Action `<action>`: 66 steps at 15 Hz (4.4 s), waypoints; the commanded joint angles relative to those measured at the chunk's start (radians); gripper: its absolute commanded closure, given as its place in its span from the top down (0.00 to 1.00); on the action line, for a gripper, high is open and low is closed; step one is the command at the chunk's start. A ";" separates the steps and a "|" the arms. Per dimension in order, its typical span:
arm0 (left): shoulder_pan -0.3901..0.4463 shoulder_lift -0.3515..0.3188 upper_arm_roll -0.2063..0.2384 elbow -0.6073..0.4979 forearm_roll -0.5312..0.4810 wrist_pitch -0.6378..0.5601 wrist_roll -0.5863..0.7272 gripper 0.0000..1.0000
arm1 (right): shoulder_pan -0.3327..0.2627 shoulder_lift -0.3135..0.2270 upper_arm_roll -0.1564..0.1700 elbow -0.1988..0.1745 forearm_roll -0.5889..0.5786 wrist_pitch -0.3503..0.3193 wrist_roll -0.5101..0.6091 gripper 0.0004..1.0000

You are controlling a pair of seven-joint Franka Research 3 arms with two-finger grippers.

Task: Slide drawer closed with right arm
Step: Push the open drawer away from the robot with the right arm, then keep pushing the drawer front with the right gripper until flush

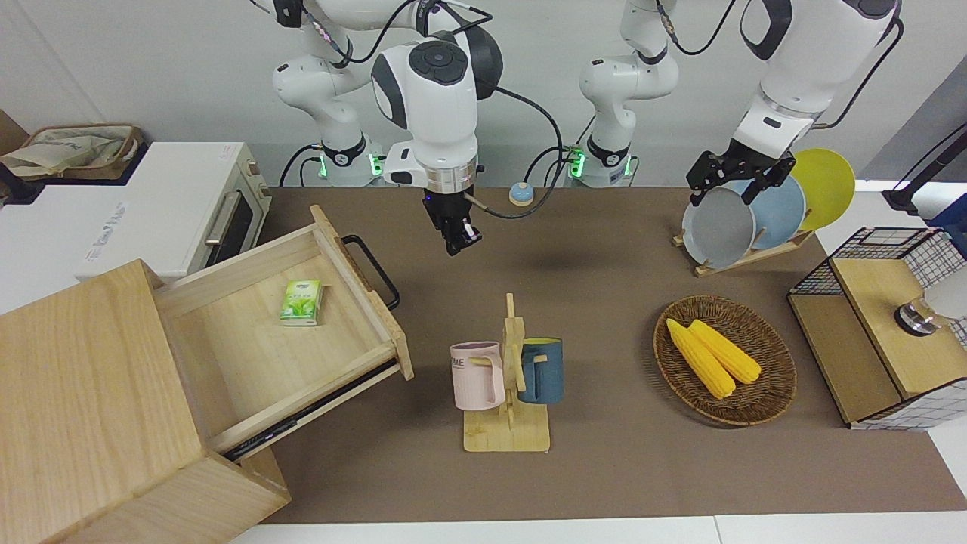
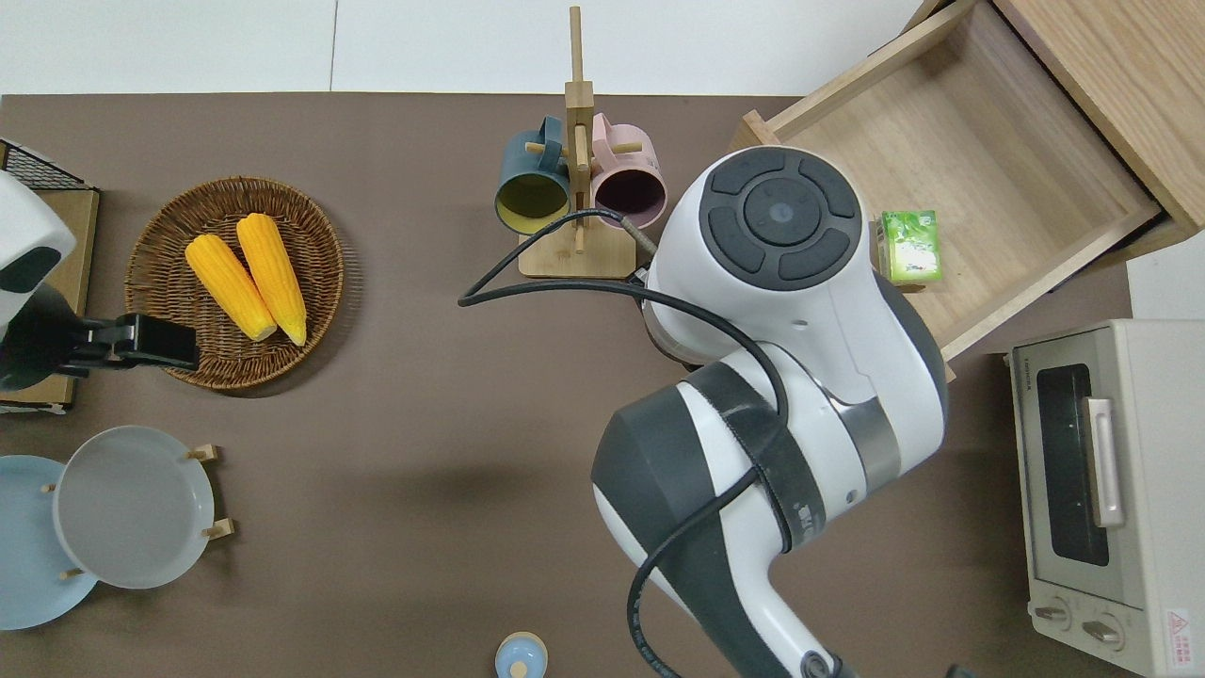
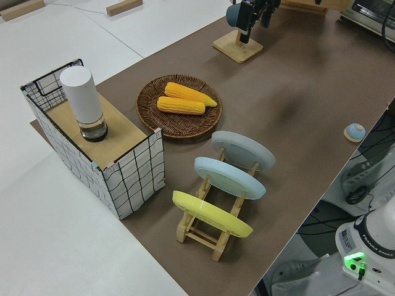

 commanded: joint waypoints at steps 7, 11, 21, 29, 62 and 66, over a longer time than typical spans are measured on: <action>-0.005 -0.010 0.005 -0.005 0.011 -0.013 0.007 1.00 | -0.072 -0.008 0.003 -0.044 0.012 0.044 -0.026 0.00; -0.006 -0.010 0.005 -0.005 0.011 -0.013 0.007 1.00 | -0.098 0.001 0.003 -0.044 0.009 0.044 -0.071 0.00; -0.005 -0.010 0.005 -0.005 0.011 -0.013 0.007 1.00 | -0.125 0.049 0.003 -0.044 -0.008 0.044 -0.124 0.00; -0.005 -0.010 0.005 -0.005 0.011 -0.013 0.007 1.00 | -0.171 0.052 0.003 -0.043 -0.018 0.082 -0.124 0.00; -0.006 -0.010 0.005 -0.005 0.011 -0.013 0.007 1.00 | -0.485 0.130 0.022 0.051 0.031 0.133 -0.485 0.00; -0.006 -0.010 0.005 -0.005 0.011 -0.013 0.007 1.00 | -0.506 0.151 0.023 0.077 0.031 0.134 -0.517 0.00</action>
